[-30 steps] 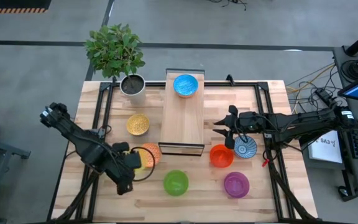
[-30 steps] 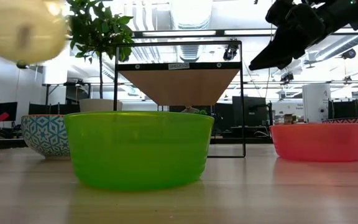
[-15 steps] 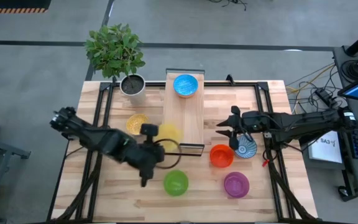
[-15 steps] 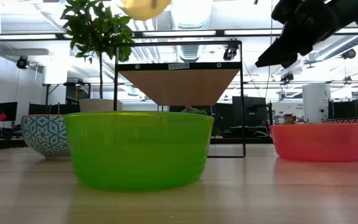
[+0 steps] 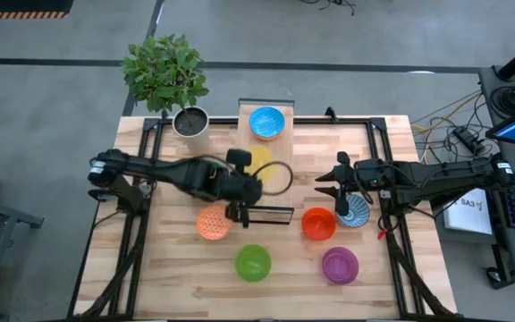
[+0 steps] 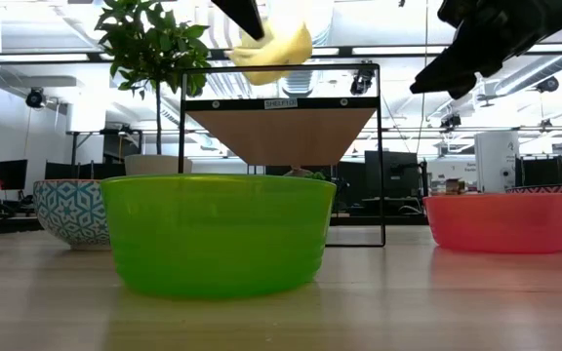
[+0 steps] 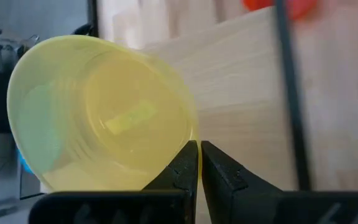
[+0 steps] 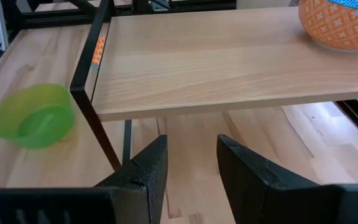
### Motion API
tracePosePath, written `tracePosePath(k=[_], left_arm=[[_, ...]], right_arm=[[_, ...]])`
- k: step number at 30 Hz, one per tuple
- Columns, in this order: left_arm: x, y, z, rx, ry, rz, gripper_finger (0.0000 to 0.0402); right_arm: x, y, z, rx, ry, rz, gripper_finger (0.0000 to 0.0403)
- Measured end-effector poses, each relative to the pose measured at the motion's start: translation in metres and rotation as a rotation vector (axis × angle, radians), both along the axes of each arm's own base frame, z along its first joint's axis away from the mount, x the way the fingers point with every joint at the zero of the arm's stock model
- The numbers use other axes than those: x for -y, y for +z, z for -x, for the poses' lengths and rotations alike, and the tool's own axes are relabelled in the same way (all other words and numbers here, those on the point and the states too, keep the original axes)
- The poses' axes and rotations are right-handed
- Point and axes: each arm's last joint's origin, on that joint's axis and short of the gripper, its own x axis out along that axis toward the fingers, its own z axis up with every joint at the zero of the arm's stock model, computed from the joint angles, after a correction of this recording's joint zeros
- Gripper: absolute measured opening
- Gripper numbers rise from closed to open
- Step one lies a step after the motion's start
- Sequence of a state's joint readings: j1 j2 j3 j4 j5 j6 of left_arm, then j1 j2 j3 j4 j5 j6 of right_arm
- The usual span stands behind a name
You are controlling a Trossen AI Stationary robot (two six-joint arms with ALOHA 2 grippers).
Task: Place and stack bowls onto a shelf
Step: Put the yellow bowl on the shelf
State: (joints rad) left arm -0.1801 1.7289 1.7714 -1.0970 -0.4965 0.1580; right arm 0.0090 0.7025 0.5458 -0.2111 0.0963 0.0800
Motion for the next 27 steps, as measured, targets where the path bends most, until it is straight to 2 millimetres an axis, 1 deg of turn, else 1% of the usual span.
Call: tracePosePath(k=[5, 10, 15, 18, 21, 27], left_arm=[[-0.018, -0.010, -0.015, -0.001, 0.005, 0.034, 0.0000], [-0.030, -0.026, -0.028, -0.049, -0.001, 0.030, 0.0000], [-0.041, -0.038, -0.036, -0.079, 0.028, 0.028, 0.0000], [-0.045, -0.043, -0.040, -0.093, 0.039, 0.031, 0.0000], [-0.046, -0.044, -0.040, -0.104, 0.028, 0.062, 0.0005], [-0.045, -0.045, -0.039, -0.107, 0.011, 0.120, 0.0033]], right_arm=[[0.000, -0.002, 0.000, -0.007, 0.001, 0.002, 0.0127], [0.000, -0.006, 0.000, -0.018, 0.001, 0.002, 0.0127], [0.000, -0.010, 0.001, -0.024, -0.003, -0.004, 0.0128], [0.000, -0.012, 0.001, -0.031, -0.005, -0.009, 0.0128], [0.000, -0.014, 0.001, -0.034, -0.007, -0.012, 0.0128], [0.000, -0.014, 0.002, -0.036, -0.014, -0.019, 0.0128]])
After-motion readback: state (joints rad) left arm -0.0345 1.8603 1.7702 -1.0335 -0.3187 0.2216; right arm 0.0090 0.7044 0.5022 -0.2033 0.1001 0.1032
